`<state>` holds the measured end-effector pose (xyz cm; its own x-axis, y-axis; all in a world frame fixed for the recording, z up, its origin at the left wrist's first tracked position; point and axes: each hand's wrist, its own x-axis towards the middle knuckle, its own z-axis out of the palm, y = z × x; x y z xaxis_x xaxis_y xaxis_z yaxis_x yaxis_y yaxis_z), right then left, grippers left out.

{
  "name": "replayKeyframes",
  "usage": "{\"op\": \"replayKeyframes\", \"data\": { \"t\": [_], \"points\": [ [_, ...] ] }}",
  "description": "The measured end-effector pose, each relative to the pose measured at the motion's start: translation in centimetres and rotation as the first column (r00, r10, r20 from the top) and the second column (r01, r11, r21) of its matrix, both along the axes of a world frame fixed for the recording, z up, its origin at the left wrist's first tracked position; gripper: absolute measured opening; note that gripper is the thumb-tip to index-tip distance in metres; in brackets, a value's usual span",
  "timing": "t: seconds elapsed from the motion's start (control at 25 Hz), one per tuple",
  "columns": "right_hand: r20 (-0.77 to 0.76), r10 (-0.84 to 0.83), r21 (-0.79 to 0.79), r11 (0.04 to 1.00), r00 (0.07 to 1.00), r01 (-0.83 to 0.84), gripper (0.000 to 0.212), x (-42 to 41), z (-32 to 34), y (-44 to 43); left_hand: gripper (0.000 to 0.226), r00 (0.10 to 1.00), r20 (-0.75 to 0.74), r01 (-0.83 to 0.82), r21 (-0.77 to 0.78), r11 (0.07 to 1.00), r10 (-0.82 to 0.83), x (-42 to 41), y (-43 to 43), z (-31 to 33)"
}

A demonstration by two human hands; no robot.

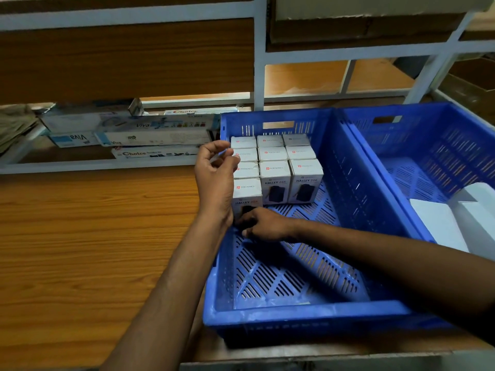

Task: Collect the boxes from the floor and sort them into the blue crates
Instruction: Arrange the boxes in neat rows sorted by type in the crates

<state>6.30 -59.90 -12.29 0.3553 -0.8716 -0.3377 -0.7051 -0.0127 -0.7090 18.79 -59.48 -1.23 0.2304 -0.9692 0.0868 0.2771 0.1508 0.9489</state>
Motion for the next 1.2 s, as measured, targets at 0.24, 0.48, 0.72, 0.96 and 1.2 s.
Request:
{"op": "replayKeyframes", "data": {
  "t": [0.24,0.48,0.72,0.96,1.2],
  "points": [
    [-0.050,-0.135,-0.034,0.990,0.990,0.133,0.025,-1.6,0.1,-0.4,0.026,1.000,0.024,0.003,0.017,1.000,-0.004,-0.1,-0.1,-0.1],
    [-0.090,-0.111,-0.049,0.993,0.990,0.107,0.027,-0.9,0.1,-0.3,0.028,1.000,0.029,0.009,0.013,1.000,-0.010,0.0,0.0,-0.1],
    [-0.182,-0.251,-0.100,0.966,0.951,0.236,0.010,-2.9,3.3,-0.2,0.029,0.987,0.145,0.068,0.000,0.998,-0.067,-0.1,-0.1,-0.3],
    [0.032,-0.622,-0.443,0.693,0.783,0.568,0.007,-7.5,7.5,-0.3,0.095,0.028,0.938,0.456,0.296,0.839,-0.346,-1.6,-3.5,-1.4],
    [-0.079,-0.689,-0.416,0.680,0.721,0.604,0.069,-9.8,6.9,-5.9,0.135,-0.472,0.830,0.413,0.506,0.757,-0.298,-5.5,-7.7,-3.2]
  ]
}}
